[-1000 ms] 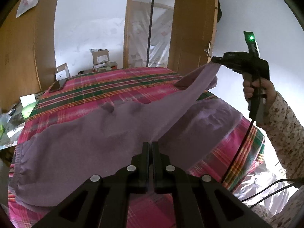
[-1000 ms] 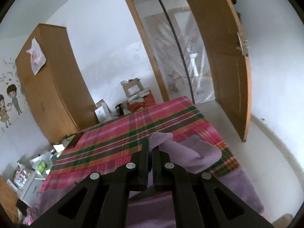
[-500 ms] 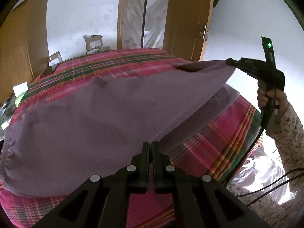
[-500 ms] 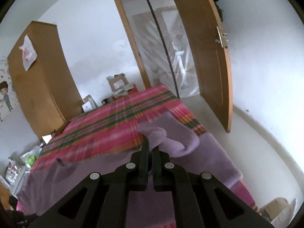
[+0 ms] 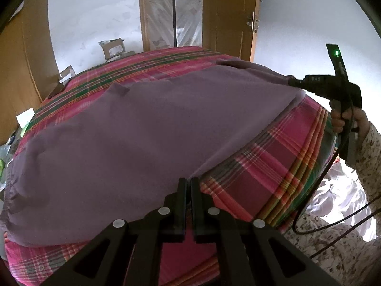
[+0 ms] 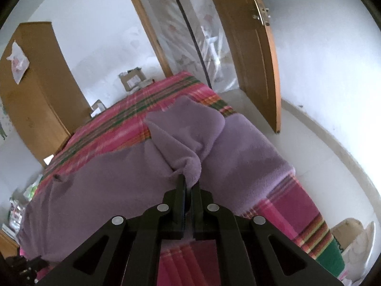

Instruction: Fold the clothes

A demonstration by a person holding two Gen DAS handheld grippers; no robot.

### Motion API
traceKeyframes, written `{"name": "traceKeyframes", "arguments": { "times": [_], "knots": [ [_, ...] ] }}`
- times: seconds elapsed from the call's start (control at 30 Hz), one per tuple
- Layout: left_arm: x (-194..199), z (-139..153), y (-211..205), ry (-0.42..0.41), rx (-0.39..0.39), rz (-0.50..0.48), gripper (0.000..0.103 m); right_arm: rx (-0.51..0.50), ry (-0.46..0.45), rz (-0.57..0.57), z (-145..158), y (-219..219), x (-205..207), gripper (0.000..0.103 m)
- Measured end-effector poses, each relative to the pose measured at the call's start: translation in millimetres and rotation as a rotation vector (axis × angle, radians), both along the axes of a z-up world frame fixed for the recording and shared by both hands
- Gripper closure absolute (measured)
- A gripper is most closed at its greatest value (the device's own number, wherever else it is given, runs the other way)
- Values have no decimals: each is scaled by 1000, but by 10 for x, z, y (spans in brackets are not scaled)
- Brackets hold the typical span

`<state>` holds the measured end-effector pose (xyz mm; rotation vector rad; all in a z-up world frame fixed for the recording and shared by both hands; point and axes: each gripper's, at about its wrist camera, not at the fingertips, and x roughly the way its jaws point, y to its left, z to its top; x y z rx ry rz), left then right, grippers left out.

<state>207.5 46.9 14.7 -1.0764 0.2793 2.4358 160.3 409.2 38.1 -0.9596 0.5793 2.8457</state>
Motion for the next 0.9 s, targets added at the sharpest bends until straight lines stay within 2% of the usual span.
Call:
{"name": "traceKeyframes", "arguments": {
  "times": [0.27, 0.43, 0.5, 0.53, 0.67, 0.8, 0.9],
  "knots": [
    [-20, 2, 15, -19, -27, -12, 99, 20, -42, 1, -121, 13, 38, 98],
    [-28, 21, 18, -59, -28, -39, 95, 35, -60, 9, -124, 51, 62, 92],
    [-15, 66, -5, -65, -1, -52, 95, 45, -66, 15, -105, 56, 65, 87],
    [-11, 95, -21, -73, 22, -60, 95, 52, -66, 11, -97, 66, 79, 81],
    [-42, 248, -57, -95, 122, -81, 94, 119, -61, 28, -36, 49, 116, 74],
    [-184, 325, 21, -87, 160, -68, 93, 247, -9, 63, 135, -72, 174, 73],
    [-339, 283, 139, -106, 160, -64, 93, 271, 33, 108, 261, -106, 132, 73]
  ]
}}
